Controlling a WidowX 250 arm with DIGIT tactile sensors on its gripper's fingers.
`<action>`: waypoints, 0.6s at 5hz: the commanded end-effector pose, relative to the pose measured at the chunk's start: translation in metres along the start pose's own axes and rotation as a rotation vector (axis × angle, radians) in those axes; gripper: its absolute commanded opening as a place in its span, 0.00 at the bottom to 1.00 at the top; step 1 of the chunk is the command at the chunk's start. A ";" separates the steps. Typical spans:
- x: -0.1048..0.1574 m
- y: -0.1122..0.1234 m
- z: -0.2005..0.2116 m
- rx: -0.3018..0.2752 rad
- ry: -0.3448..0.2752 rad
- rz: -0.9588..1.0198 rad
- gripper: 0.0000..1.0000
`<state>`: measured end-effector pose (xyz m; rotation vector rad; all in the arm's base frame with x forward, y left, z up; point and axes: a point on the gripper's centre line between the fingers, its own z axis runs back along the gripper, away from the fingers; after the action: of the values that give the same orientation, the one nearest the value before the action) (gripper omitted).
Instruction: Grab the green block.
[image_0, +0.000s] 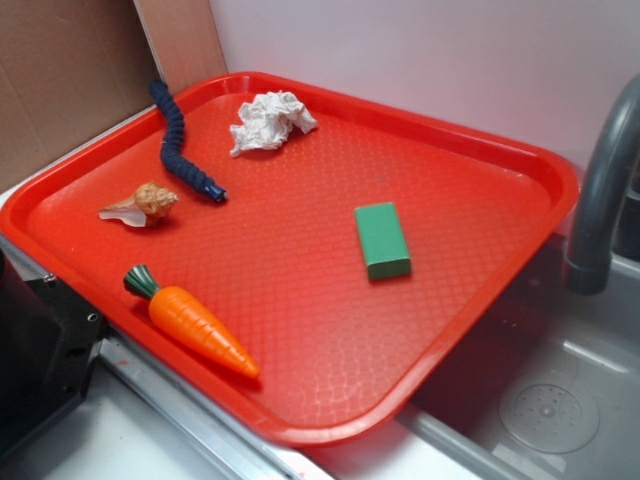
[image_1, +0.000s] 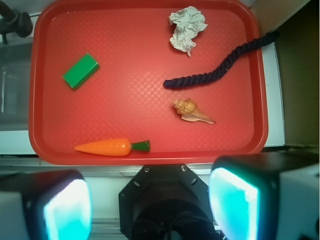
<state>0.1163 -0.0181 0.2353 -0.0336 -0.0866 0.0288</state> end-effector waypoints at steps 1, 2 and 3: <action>0.000 0.000 0.000 0.000 0.000 0.000 1.00; 0.007 -0.008 -0.004 -0.013 -0.027 0.251 1.00; 0.020 -0.022 -0.019 -0.059 -0.070 0.432 1.00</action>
<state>0.1361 -0.0383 0.2134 -0.0990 -0.1386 0.4680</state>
